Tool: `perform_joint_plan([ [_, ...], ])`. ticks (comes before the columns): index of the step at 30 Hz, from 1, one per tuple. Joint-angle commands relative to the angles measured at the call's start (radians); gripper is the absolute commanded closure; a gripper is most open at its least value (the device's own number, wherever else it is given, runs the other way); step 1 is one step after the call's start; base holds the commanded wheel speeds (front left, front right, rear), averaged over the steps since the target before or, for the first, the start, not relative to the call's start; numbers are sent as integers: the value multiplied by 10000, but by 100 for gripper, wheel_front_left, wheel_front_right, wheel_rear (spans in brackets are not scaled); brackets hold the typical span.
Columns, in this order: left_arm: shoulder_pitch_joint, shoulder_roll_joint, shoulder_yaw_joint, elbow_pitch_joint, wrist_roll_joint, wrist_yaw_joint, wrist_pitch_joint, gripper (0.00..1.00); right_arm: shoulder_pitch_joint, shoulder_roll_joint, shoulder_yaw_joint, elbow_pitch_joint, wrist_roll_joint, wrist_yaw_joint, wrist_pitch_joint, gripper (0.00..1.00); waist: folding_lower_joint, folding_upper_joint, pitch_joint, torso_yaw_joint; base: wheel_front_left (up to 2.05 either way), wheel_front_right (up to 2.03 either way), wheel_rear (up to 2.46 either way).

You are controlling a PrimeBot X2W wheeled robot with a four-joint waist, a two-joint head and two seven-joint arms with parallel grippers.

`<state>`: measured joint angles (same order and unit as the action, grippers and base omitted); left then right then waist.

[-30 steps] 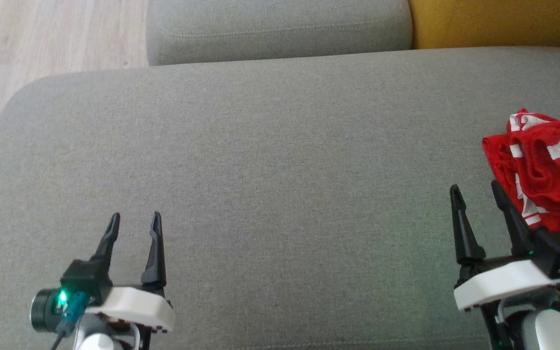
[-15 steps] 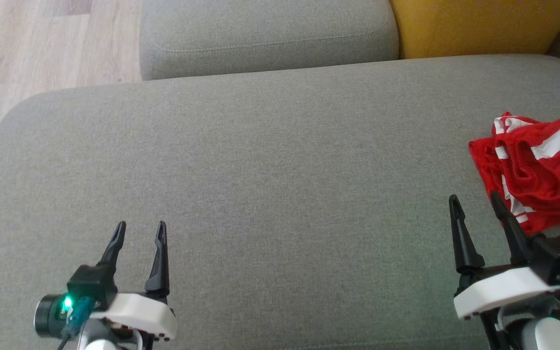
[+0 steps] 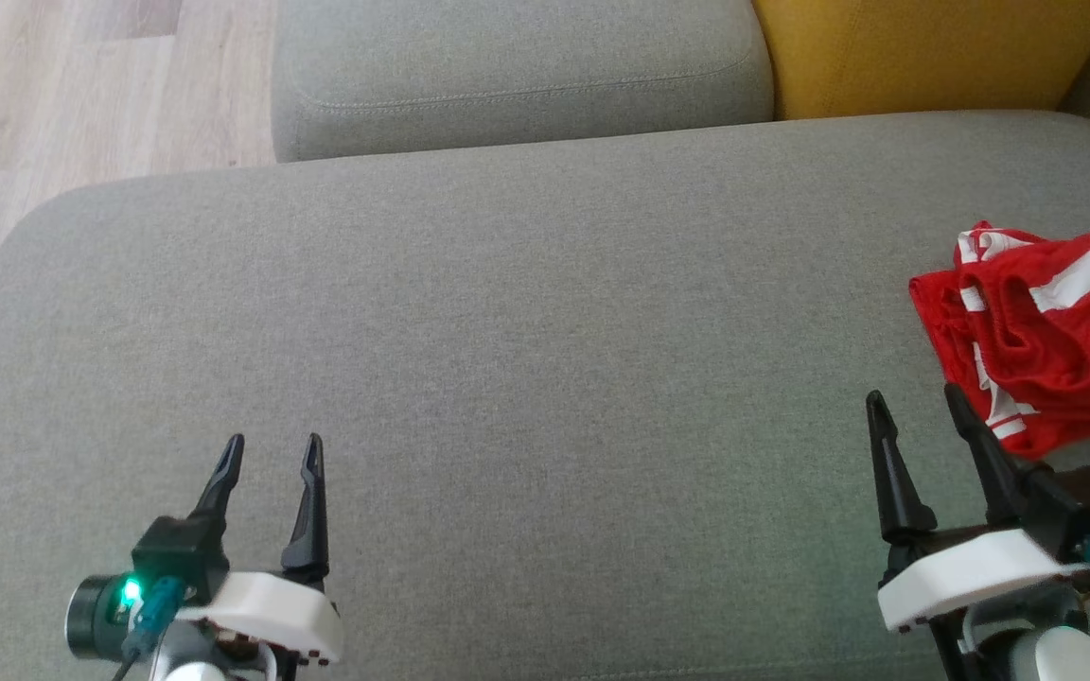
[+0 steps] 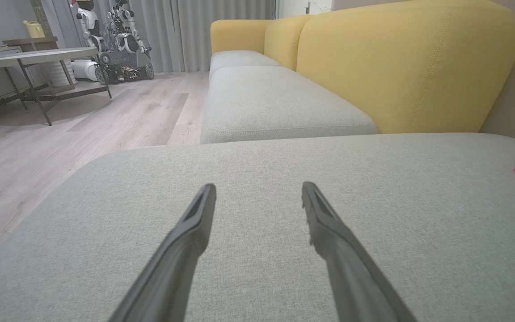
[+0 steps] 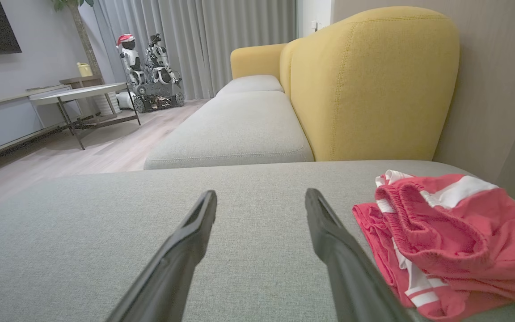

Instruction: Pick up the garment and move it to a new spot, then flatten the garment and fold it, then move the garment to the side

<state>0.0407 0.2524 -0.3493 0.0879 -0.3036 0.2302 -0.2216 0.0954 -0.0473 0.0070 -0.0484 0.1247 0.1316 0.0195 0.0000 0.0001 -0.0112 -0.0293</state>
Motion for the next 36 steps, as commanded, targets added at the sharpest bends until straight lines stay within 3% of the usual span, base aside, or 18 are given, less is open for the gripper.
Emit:
perform_joint_plan([
  [1,-285,213,324,-291,-68,96,-40,0,-281,-31,273,-318,64,-9,15,0,0,-1,4,-1,0,0,0],
  [32,-471,291,144,-371,-78,266,-88,0,-345,-30,246,-338,148,-9,11,0,0,-1,239,67,0,0,0],
  [33,-10,75,-240,-2,-4,198,0,100,-3,2,63,48,77,0,-9,100,0,-1,238,66,0,0,0],
  [36,97,-63,-292,358,-86,175,10,100,59,4,123,457,165,0,-18,100,0,-1,239,68,0,0,0],
])
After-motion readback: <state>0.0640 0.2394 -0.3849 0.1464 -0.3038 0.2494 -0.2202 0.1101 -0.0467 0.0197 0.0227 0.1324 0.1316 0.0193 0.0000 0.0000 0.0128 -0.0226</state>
